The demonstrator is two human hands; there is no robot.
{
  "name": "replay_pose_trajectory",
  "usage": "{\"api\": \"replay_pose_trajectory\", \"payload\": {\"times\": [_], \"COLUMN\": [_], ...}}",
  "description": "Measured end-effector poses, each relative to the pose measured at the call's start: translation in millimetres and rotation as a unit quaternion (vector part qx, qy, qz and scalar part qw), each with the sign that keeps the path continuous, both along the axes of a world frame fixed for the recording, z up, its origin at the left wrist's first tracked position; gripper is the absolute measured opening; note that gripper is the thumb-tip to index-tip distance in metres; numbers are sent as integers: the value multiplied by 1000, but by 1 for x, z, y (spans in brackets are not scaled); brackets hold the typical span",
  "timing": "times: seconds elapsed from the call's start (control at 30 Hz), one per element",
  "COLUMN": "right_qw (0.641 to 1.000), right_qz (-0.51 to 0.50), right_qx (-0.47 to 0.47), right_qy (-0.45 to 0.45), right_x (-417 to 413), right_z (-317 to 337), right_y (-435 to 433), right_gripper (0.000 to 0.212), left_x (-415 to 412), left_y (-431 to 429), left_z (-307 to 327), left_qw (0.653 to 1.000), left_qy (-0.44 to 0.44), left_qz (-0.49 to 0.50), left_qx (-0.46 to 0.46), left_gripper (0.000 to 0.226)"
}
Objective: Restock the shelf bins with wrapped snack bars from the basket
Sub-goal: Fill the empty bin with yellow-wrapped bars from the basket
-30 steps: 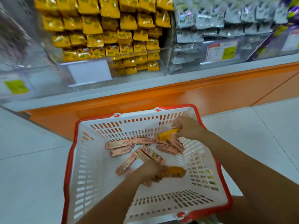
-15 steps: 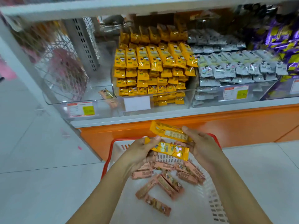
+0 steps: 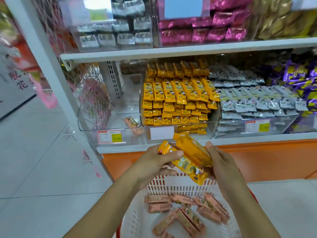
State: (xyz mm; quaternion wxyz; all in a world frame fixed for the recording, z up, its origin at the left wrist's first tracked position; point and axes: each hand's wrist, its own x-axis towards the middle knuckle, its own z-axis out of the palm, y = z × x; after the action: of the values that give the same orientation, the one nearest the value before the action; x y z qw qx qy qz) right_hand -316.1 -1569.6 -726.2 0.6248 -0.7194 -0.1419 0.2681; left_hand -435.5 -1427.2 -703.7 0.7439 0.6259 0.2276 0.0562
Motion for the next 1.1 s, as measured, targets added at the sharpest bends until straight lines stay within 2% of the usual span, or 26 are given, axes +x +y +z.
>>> {"api": "replay_pose_trajectory", "payload": {"times": [0.07, 0.13, 0.23, 0.43, 0.57, 0.63, 0.73, 0.77, 0.83, 0.9, 0.97, 1.03, 1.1], "right_qw": [997, 988, 981, 970, 946, 931, 929, 935, 948, 946, 953, 972, 982], "right_qz": [57, 105, 131, 178, 257, 292, 291, 275, 230, 236, 233, 182, 137], "right_qx": [-16, -29, -59, -157, -172, -206, -230, -214, -133, -43, 24, 65, 110], "right_qy": [52, 108, 133, 49, 92, 81, -15, -66, -173, -219, -192, -132, -71], "right_x": [1, 2, 3, 13, 22, 26, 26, 24, 19, 14, 13, 16, 23], "right_z": [6, 9, 11, 24, 32, 34, 42, 45, 50, 55, 54, 57, 60], "right_y": [5, 10, 19, 34, 37, 38, 42, 42, 42, 40, 41, 43, 43], "right_gripper": [42, 43, 47, 66, 60, 64, 75, 73, 52, 45, 51, 51, 52], "left_x": [-1, -4, -7, -10, -11, -11, -8, -6, -3, 1, 3, 5, 7], "left_y": [3, 7, 13, 17, 22, 26, 32, 34, 38, 41, 44, 46, 48], "left_z": [8, 13, 15, 18, 25, 27, 30, 32, 38, 45, 51, 55, 57], "left_qw": [1000, 999, 996, 996, 996, 995, 994, 993, 993, 992, 992, 992, 993], "left_qy": [-3, 4, 15, 17, 15, 19, 27, 25, 13, -9, -24, -28, -30], "left_qz": [-5, -10, -8, 3, 4, -2, 29, 50, 90, 108, 110, 104, 97], "left_qx": [21, 51, 91, 91, 92, 99, 105, 104, 80, 58, 57, 63, 60], "left_gripper": [32, 23, 13, 34, 36, 36, 36, 34, 32, 31, 33, 42, 40]}}
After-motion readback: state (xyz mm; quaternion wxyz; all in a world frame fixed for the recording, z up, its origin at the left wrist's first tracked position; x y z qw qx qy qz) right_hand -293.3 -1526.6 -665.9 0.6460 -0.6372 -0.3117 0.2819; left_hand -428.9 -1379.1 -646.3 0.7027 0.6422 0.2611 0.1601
